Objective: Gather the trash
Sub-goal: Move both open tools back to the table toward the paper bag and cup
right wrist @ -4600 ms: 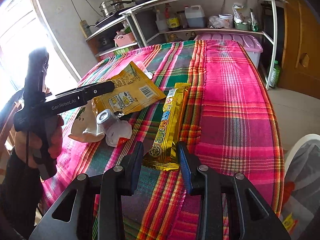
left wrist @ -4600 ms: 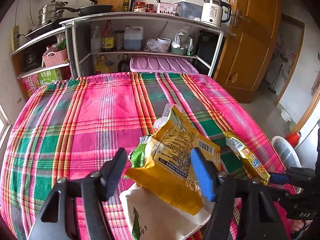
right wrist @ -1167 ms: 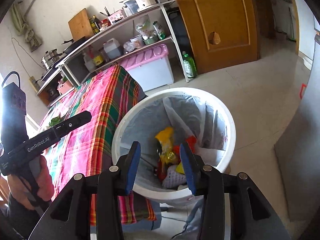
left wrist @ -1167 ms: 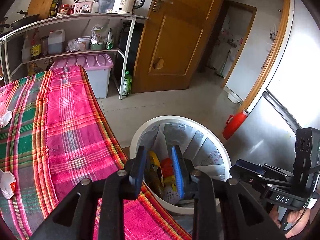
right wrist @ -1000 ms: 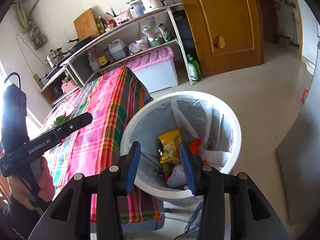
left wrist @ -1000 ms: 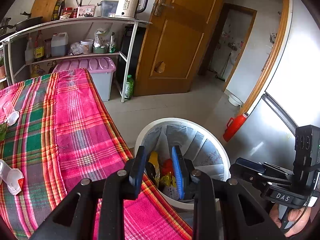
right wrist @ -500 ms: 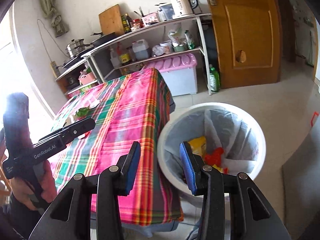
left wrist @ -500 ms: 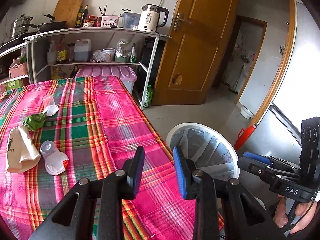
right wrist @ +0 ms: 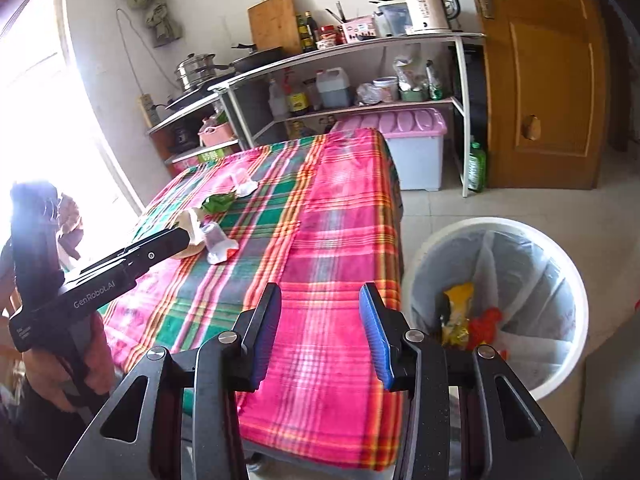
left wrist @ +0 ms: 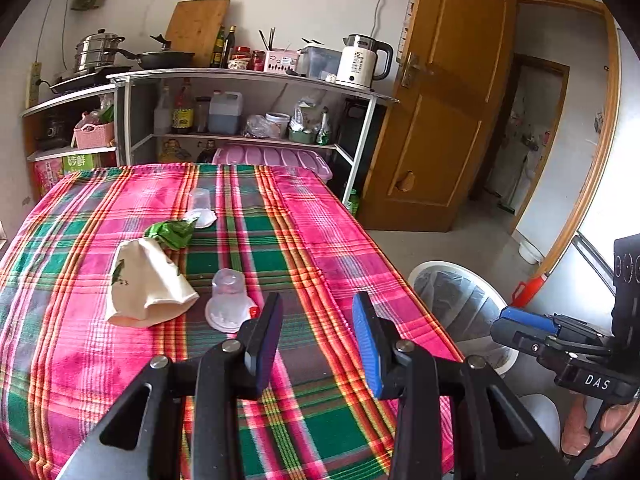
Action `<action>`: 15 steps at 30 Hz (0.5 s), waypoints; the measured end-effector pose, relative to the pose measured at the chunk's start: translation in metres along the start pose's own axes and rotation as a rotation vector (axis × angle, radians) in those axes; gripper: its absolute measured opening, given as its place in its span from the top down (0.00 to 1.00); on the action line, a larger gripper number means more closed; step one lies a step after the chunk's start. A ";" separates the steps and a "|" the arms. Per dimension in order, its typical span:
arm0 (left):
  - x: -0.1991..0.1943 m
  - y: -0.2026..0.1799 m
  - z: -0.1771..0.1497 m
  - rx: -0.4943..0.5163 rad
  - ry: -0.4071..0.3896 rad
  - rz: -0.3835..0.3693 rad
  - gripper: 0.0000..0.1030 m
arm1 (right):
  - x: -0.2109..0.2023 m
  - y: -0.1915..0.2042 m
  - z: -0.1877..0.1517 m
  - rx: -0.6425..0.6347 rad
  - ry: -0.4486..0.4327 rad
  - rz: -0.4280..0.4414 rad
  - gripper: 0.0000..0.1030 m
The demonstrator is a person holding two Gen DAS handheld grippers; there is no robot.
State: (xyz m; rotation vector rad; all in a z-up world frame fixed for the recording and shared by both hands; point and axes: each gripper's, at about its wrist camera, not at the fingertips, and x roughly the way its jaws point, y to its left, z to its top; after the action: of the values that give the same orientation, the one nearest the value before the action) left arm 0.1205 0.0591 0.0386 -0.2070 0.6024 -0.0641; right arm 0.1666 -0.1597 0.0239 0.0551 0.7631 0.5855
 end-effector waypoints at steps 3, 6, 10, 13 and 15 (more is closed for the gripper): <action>-0.006 0.012 -0.001 -0.014 -0.009 0.023 0.63 | 0.005 0.010 0.002 -0.018 0.002 0.014 0.59; -0.011 0.026 -0.002 -0.030 -0.018 0.046 0.63 | 0.012 0.021 0.005 -0.038 0.002 0.022 0.59; -0.017 0.045 -0.003 -0.051 -0.030 0.080 0.63 | 0.022 0.032 0.008 -0.055 -0.001 0.032 0.59; -0.020 0.061 -0.003 -0.061 -0.035 0.101 0.63 | 0.032 0.039 0.010 -0.069 0.016 0.042 0.59; -0.022 0.071 -0.003 -0.069 -0.037 0.115 0.63 | 0.040 0.046 0.012 -0.079 0.026 0.055 0.59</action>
State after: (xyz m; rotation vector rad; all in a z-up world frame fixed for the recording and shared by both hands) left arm 0.1010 0.1303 0.0330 -0.2394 0.5791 0.0710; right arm 0.1752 -0.0985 0.0195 -0.0043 0.7643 0.6697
